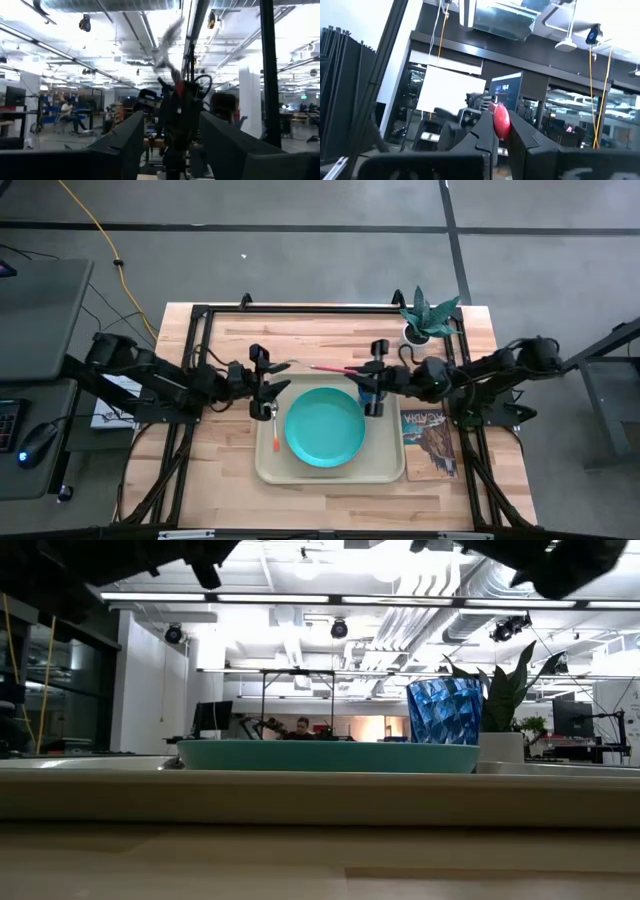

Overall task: Pick and place plate/cup/fork/spoon on tray
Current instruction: Put the pink fork to the left of the blue plate on the gray serving tray

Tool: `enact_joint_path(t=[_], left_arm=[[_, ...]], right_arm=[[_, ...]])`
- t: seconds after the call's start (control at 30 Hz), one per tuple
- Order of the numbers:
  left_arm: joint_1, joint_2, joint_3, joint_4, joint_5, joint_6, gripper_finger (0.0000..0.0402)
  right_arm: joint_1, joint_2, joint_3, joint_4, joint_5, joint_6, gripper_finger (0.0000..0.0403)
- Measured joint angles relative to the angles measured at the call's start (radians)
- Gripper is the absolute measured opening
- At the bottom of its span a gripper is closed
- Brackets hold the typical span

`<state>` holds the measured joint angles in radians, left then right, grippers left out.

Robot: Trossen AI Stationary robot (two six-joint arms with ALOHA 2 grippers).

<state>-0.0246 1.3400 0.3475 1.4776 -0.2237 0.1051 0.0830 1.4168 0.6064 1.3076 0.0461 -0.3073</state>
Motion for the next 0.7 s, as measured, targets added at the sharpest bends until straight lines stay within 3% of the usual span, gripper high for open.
enact_joint_path(t=[0.13, 0.33, 0.7], left_arm=[[0.000, 0.062, 0.030, 0.084, 0.017, 0.008, 0.0173], [-0.033, 0.070, 0.063, 0.084, 0.090, 0.054, 0.0173], [-0.122, 0.061, 0.076, 0.085, 0.068, 0.217, 0.0172]], right_arm=[[0.000, 0.071, 0.082, -0.001, -0.023, -0.007, 0.0009], [0.000, 0.160, 0.161, -0.003, -0.040, 0.026, 0.0009], [0.004, 0.218, 0.198, -0.006, -0.060, 0.070, 0.0009]])
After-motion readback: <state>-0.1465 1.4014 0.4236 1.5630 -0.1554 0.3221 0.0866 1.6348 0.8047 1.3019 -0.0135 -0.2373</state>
